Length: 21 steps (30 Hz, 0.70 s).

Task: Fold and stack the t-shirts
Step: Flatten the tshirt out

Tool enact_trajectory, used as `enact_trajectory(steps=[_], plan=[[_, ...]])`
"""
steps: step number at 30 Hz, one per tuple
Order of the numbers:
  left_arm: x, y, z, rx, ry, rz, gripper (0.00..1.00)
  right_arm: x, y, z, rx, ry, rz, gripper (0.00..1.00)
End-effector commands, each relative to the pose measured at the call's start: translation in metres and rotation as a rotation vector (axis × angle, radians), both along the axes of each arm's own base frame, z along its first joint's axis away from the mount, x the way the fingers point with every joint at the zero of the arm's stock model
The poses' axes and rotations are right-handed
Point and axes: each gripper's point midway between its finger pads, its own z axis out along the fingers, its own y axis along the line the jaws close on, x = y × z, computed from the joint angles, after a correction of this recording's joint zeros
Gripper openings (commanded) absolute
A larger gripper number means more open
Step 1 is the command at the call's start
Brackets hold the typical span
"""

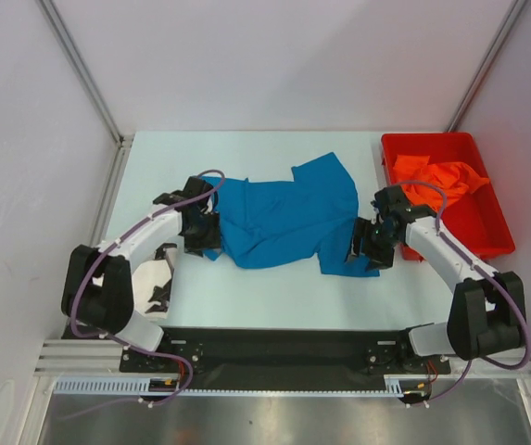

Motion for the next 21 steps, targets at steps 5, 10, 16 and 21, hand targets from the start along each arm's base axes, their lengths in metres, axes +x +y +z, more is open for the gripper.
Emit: enact_trajectory(steps=[5,10,16,21], plan=[[0.018,0.001,-0.015,0.002,-0.071,0.11,0.42,0.01,-0.011,-0.009,0.012,-0.013,-0.064,0.62],[0.024,0.001,-0.033,0.02,-0.042,0.116,0.59,0.011,-0.031,-0.014,-0.053,-0.011,-0.125,0.63],[0.025,-0.008,-0.05,-0.006,0.012,0.106,0.53,0.007,-0.049,-0.029,-0.05,0.04,-0.213,0.63],[0.025,-0.003,-0.052,0.029,0.027,0.113,0.11,0.01,-0.062,-0.046,-0.109,0.064,-0.258,0.63]])
